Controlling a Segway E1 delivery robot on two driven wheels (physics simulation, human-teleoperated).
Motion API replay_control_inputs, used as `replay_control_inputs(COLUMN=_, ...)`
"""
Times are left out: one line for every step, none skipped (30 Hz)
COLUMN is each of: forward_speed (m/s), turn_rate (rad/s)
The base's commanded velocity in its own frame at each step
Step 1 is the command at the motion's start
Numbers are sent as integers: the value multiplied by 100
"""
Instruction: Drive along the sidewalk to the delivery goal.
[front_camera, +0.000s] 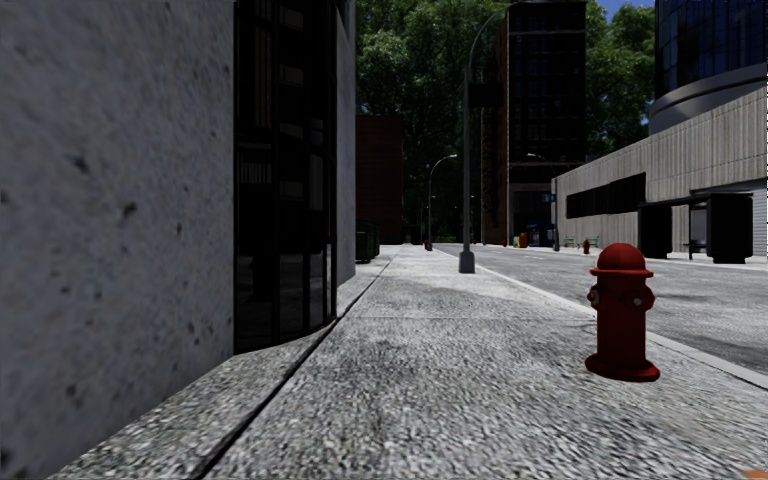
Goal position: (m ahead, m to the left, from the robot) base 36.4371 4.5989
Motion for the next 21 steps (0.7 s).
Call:
replay_control_inputs(forward_speed=180, turn_rate=-111)
replay_control_inputs(forward_speed=180, turn_rate=-116)
replay_control_inputs(forward_speed=180, turn_rate=-79)
replay_control_inputs(forward_speed=180, turn_rate=-7)
replay_control_inputs(forward_speed=180, turn_rate=-7)
replay_control_inputs(forward_speed=180, turn_rate=-1)
replay_control_inputs(forward_speed=180, turn_rate=0)
replay_control_inputs(forward_speed=180, turn_rate=0)
replay_control_inputs(forward_speed=180, turn_rate=0)
replay_control_inputs(forward_speed=180, turn_rate=0)
replay_control_inputs(forward_speed=180, turn_rate=0)
replay_control_inputs(forward_speed=180, turn_rate=0)
replay_control_inputs(forward_speed=180, turn_rate=0)
replay_control_inputs(forward_speed=180, turn_rate=0)
replay_control_inputs(forward_speed=180, turn_rate=0)
replay_control_inputs(forward_speed=180, turn_rate=0)
replay_control_inputs(forward_speed=180, turn_rate=0)
replay_control_inputs(forward_speed=180, turn_rate=0)
replay_control_inputs(forward_speed=180, turn_rate=0)
replay_control_inputs(forward_speed=180, turn_rate=0)
replay_control_inputs(forward_speed=180, turn_rate=0)
